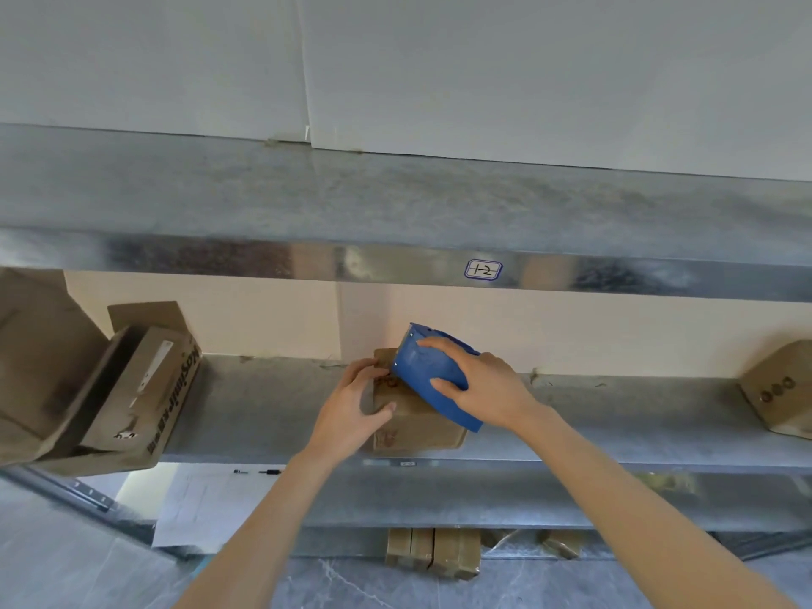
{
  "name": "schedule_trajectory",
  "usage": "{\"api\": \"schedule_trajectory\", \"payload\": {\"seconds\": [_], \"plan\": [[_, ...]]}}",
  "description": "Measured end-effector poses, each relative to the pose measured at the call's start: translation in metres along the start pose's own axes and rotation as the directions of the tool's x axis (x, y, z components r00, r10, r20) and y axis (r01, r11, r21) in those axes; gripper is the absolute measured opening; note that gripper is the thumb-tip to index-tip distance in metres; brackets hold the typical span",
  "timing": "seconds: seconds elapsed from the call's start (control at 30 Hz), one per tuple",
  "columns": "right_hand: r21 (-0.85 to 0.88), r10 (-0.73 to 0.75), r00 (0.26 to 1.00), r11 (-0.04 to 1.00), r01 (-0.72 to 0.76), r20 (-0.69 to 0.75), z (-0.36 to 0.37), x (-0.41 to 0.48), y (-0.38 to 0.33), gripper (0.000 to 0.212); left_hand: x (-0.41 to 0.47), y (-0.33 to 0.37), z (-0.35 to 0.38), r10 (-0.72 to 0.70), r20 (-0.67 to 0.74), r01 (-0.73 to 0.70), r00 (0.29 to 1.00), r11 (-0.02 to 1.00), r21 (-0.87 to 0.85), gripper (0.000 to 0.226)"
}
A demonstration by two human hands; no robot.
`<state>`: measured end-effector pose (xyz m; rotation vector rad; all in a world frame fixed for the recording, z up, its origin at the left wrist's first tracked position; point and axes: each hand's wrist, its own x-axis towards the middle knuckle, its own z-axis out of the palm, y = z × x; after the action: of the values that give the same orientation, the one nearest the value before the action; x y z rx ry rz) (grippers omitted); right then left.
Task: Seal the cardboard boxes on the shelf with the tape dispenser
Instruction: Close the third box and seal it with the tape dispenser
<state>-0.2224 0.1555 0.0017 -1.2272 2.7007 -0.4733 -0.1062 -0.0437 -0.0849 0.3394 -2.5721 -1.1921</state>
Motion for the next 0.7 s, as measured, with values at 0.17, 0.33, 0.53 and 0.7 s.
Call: {"api": "schedule_trajectory", "payload": {"seconds": [0.17,0.33,0.53,0.7], "plan": [[0.055,-0.007,0.997,0.998,0.011,-0.074,-0.006,0.001,-0.001,0.055,0.009,0.001,-0.012,0.014,0.047,-0.012,0.999,0.999,-0.043,0.045],[0.031,-0.101,0.994,0.994,0.102,-0.039,-0.027,-0.002,-0.003,0.057,0.026,0.012,-0.035,0.016,-0.005,-0.016,1.0,0.993,-0.114,0.03],[-0.099,-0.226,0.972,0.971,0.22,-0.06,-0.028,-0.008,-0.003,0.061,0.04,0.033,-0.06,0.011,0.054,0.003,0.998,0.972,-0.236,0.027],[-0.162,-0.323,0.943,0.938,0.307,-0.082,-0.029,-0.015,-0.013,0.058,0.039,0.041,-0.062,0.078,0.203,-0.013,0.976,0.953,-0.302,0.033]]}}
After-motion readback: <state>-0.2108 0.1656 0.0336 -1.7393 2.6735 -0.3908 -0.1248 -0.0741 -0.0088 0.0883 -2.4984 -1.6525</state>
